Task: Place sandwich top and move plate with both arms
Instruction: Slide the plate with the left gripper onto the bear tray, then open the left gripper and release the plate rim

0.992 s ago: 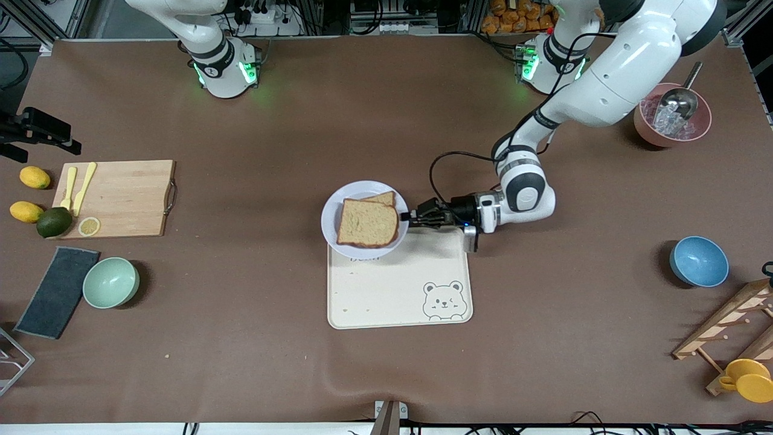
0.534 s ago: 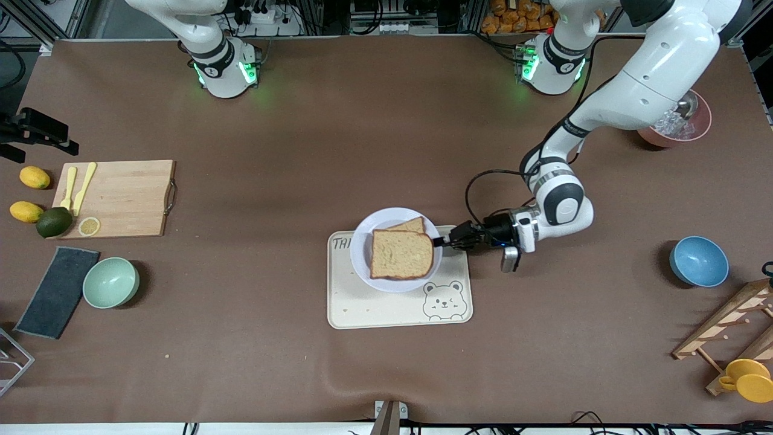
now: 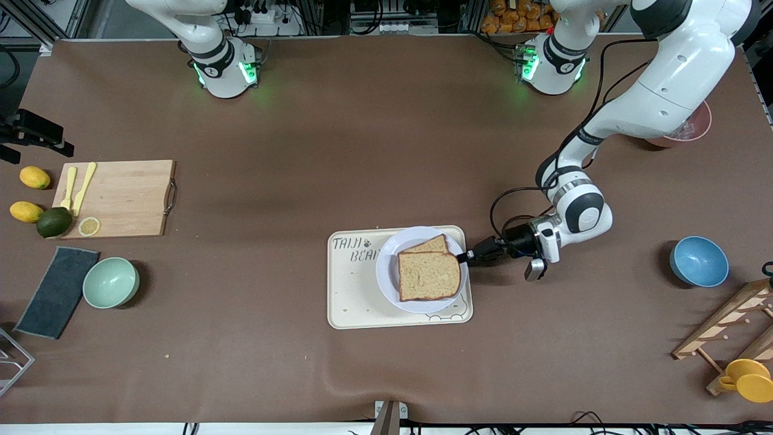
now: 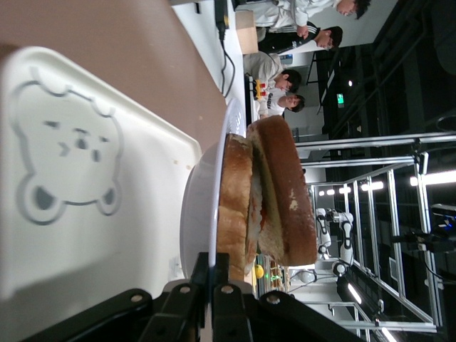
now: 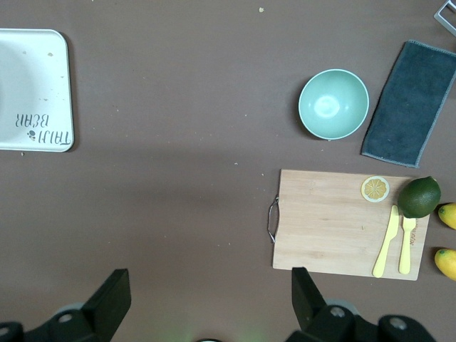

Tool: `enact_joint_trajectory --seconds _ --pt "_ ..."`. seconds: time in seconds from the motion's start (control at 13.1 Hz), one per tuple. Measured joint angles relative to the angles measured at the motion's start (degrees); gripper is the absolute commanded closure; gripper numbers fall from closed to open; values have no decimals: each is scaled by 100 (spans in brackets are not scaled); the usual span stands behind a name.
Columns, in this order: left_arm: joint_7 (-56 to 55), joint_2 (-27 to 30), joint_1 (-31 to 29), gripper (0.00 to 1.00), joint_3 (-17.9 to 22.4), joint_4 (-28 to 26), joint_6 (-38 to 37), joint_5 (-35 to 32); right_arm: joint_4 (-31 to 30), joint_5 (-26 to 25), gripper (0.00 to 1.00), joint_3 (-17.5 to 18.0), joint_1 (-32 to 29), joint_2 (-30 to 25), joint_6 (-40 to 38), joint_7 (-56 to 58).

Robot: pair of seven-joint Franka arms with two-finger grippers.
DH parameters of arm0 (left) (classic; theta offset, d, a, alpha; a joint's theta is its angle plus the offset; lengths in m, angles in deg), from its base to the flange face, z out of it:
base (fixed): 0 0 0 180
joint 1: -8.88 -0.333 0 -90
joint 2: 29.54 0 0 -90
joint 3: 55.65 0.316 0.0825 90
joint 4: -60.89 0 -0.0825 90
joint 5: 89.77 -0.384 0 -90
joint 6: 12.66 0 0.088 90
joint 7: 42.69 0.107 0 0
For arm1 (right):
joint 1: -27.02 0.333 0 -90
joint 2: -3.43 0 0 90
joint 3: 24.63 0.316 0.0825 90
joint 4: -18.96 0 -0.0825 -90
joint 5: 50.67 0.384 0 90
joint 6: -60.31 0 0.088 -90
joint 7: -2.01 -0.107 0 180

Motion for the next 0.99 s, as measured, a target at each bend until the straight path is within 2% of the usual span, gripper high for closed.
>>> enact_joint_trajectory --seconds 0.38,0.99 --pt "-3 -445 27 100 94 250 12 0 -2 0 0 -5 -52 3 0 0" --pt "-88 -601 185 100 92 353 216 0 -7 -5 0 -6 -54 3 -1 0"
